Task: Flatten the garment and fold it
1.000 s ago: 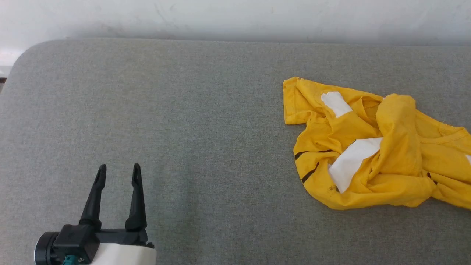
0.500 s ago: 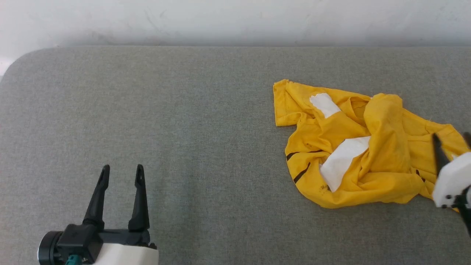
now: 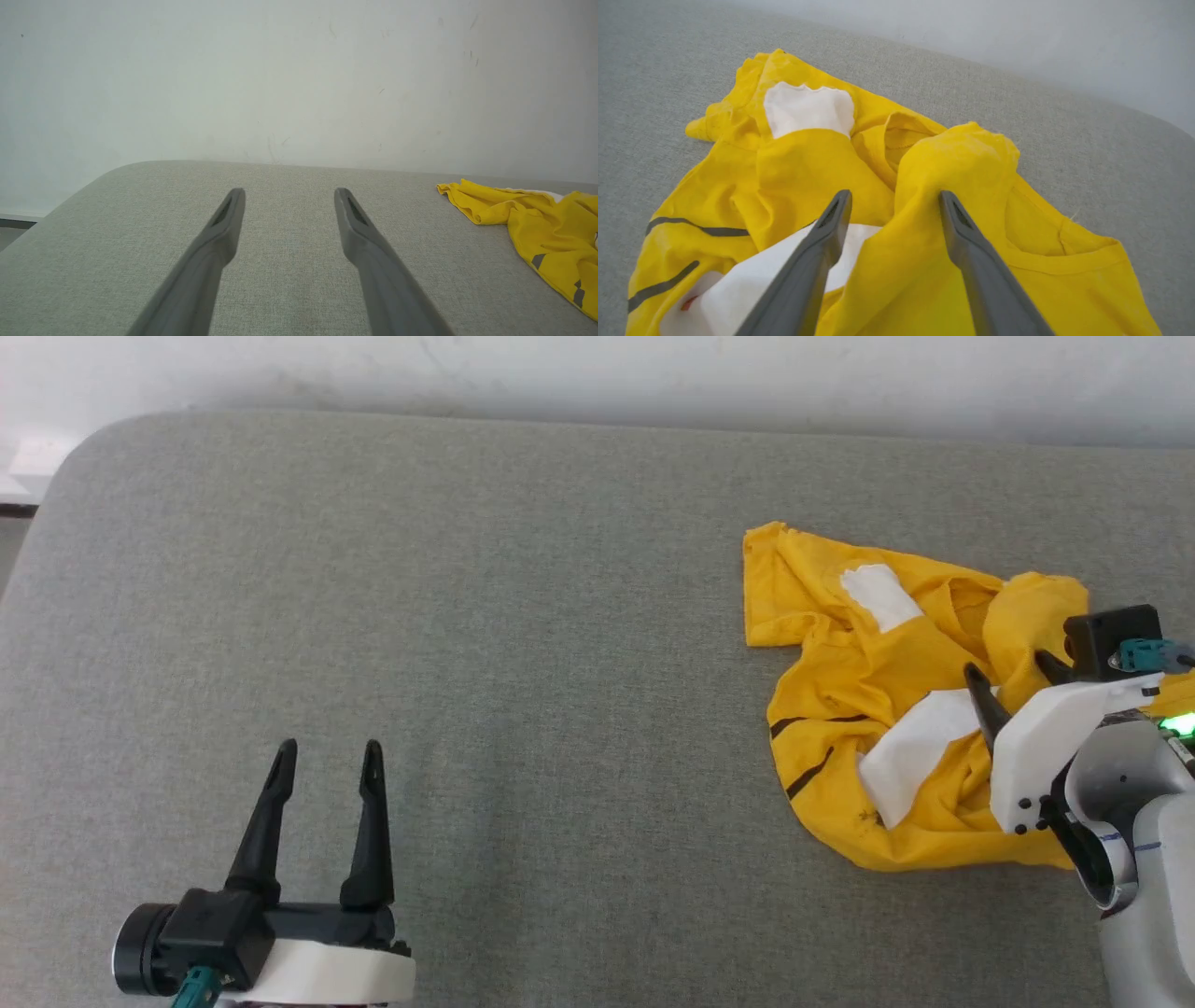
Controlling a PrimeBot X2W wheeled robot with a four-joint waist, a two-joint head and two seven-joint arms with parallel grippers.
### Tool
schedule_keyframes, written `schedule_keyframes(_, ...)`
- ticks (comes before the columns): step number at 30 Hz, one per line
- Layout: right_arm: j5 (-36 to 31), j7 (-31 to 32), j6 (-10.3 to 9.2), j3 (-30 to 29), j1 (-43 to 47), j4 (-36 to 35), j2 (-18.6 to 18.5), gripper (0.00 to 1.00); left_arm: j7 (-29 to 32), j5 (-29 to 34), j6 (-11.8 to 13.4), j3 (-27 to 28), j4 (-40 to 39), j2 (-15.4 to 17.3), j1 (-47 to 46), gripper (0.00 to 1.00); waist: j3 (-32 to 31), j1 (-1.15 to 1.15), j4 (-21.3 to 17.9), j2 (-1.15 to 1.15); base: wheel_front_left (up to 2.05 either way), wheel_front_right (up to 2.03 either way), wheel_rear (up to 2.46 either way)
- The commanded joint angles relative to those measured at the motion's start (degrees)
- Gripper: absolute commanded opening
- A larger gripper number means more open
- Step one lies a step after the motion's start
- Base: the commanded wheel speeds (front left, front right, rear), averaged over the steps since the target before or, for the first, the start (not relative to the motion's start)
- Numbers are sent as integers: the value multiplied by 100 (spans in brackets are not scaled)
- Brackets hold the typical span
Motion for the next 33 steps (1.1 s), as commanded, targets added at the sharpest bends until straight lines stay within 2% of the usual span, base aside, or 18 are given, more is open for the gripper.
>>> schedule_keyframes(1,-194,188,-5,-139,-89,218,41,100,-27,29,-38,-37,39,-33,-113,100,91,0,137,0,0,0,0)
schedule_keyframes(3,-384,360,-5,-236,-113,365,67,100,-27,19,-37,-65,58,-41,-138,100,122,0,202,0,0,0,0)
schedule_keyframes(4,-447,404,-5,-300,-125,396,105,90,-27,12,-35,-73,64,-45,-148,100,135,0,226,0,0,0,0)
schedule_keyframes(5,-500,412,-5,-370,-139,401,152,42,-27,7,-30,-77,70,-48,-153,100,143,0,240,0,0,0,0)
schedule_keyframes(6,-557,383,-5,-415,-157,378,191,2,-27,3,-25,-79,73,-51,-153,100,152,0,249,0,0,0,0)
schedule_keyframes(12,-574,206,-5,-474,-245,24,336,0,-27,3,1,-77,122,-63,-127,100,107,0,153,0,0,0,0)
schedule_keyframes(19,-178,337,-5,-248,-120,-843,361,0,-27,8,-12,-63,151,-69,-128,100,-78,0,-63,0,0,0,0)
schedule_keyframes(21,250,637,-5,13,80,-1216,398,0,-27,12,-10,-28,139,-70,-97,100,-138,0,-157,0,0,0,0)
schedule_keyframes(25,1184,1614,-5,596,750,-2000,333,0,-27,11,-17,33,124,-71,-10,100,-211,0,-368,0,0,0,0)
schedule_keyframes(29,1948,2642,-5,1050,1617,-2661,13,0,-27,16,-32,24,113,-74,7,100,-188,0,-509,0,0,0,0)
schedule_keyframes(33,2574,3439,-5,1195,2503,-3045,-406,0,-27,8,-45,-10,120,-77,-24,100,-121,0,-569,0,0,0,0)
